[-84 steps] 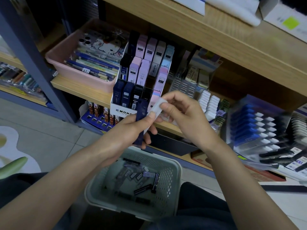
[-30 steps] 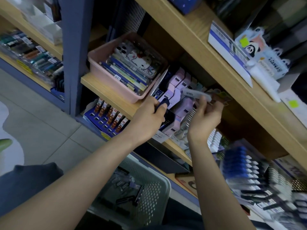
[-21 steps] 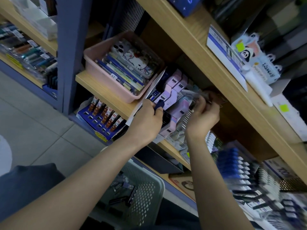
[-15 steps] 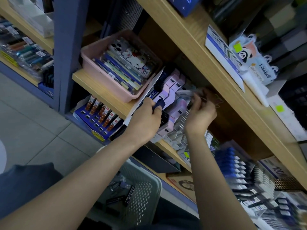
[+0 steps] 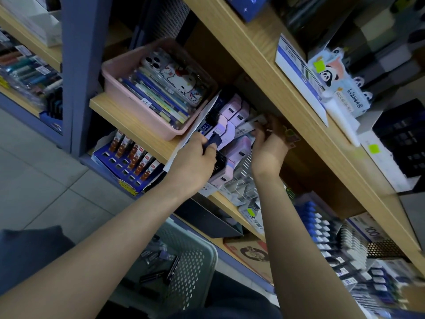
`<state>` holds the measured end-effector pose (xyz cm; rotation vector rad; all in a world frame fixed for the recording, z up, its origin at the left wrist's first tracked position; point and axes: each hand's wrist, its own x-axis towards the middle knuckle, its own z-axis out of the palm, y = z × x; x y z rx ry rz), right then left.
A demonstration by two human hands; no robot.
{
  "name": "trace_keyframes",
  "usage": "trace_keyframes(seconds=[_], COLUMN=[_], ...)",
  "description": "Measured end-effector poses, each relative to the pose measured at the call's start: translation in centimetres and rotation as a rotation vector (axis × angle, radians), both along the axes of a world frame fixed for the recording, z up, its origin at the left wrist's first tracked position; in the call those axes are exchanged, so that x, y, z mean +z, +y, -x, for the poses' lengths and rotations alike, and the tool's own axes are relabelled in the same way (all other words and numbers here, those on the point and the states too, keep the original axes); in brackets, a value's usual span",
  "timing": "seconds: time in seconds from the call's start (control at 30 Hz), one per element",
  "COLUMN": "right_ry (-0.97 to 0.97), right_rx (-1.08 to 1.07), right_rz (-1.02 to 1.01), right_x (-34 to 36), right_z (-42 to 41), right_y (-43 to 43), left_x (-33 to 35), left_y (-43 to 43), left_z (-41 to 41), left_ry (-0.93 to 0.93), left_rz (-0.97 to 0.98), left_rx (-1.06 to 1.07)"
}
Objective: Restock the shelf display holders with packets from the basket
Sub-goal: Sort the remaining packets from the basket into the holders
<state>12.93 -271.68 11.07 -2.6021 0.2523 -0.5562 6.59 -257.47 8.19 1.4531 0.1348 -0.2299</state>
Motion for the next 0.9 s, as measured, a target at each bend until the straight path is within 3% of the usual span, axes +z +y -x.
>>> trace_keyframes(seconds=[0.23,0.37,0.53,0.67,0.9], right_ry=[-0.109,0.007,0.062,-0.026,-0.067], right_rx=[-0.032,0.072,0.022,0.044,0.084], right_rz=[-0.17,-0.215,0.031,0.027,0.248], right_x=[-0.4,0.2,-0.6,-1.1,-1.9], right_z=[0.0,-0.4,-0.1,0.0,1.9], right_y=[-0.2,-0.5,-0.4,-0.2,0.4], left_x=[0.0,-0.1,-0.2,-0.3,-0.4], left_y=[-0.1,0.1,0.2,0.2,0.4], left_z=[-0.1,-0.2,-0.4,-0.3,-0.1], left_ry=[0.009,-0.008,-0.008,-0.016,-0.145], left_rz=[-0.001,-0.009,-0.01,-0.017,-0.112], left_rx=[-0.008,-0.003,0.002,-0.001,-0.048])
